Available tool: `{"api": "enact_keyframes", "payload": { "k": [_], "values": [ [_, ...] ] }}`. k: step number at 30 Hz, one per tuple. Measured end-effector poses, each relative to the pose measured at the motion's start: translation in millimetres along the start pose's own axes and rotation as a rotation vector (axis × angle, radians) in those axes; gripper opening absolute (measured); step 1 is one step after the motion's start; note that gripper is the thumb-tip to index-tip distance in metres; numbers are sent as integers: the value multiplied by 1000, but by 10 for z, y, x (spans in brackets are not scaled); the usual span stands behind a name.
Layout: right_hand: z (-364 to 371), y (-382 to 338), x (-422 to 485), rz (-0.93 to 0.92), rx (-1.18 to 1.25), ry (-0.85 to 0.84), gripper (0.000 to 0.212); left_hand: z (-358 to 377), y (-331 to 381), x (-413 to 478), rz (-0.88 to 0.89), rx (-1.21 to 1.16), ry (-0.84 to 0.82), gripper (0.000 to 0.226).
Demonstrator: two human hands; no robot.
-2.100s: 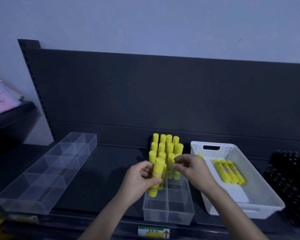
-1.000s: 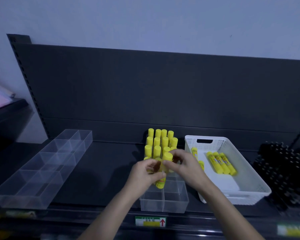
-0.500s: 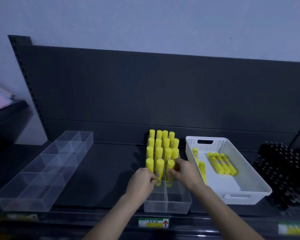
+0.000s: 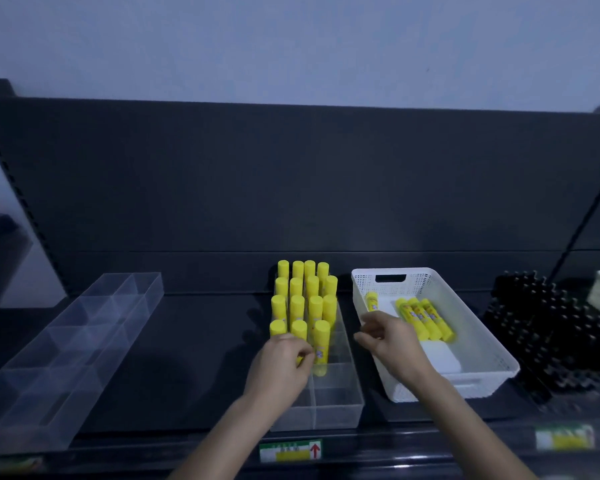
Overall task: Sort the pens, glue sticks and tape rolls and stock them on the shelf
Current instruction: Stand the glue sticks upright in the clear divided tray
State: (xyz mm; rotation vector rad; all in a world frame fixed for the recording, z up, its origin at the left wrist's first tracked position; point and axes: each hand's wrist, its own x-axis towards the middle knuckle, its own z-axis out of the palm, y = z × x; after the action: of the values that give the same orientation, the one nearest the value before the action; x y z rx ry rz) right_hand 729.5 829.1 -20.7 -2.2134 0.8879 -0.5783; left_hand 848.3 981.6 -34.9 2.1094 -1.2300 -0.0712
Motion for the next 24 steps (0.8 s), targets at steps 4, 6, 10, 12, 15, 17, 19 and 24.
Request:
{"api": "enact_keyframes", "payload": {
  "k": [4,6,10,12,15,17,19,24],
  "values": [
    [-437,406,-14,70,-35,96,28,188,409,131,39,-77,46,18],
    [-639,622,-6,99,-61,80,25,358,650,230,36,-106,52,18],
    [-969,942,22,126,-182,-59,24,723,1038,416,-45,-161,-14,20],
    [-1068,1058,63,126,-215,-102,27,887,1137,537,-90,-128,-48,22],
    [-1102,1143,116,106,-218,-145,27,1072,1249,738,-141,99,-155,23],
    [-1112,1142,153,103,-212,-185,27,1191,1313,868,-153,276,-254,21],
    [-1124,1144,219,104,-208,-201,30,1315,1348,967,-156,435,-361,22],
    [-1096,1158,448,136,-237,-262,26,1581,1231,1156,-163,606,-478,38]
  ]
}}
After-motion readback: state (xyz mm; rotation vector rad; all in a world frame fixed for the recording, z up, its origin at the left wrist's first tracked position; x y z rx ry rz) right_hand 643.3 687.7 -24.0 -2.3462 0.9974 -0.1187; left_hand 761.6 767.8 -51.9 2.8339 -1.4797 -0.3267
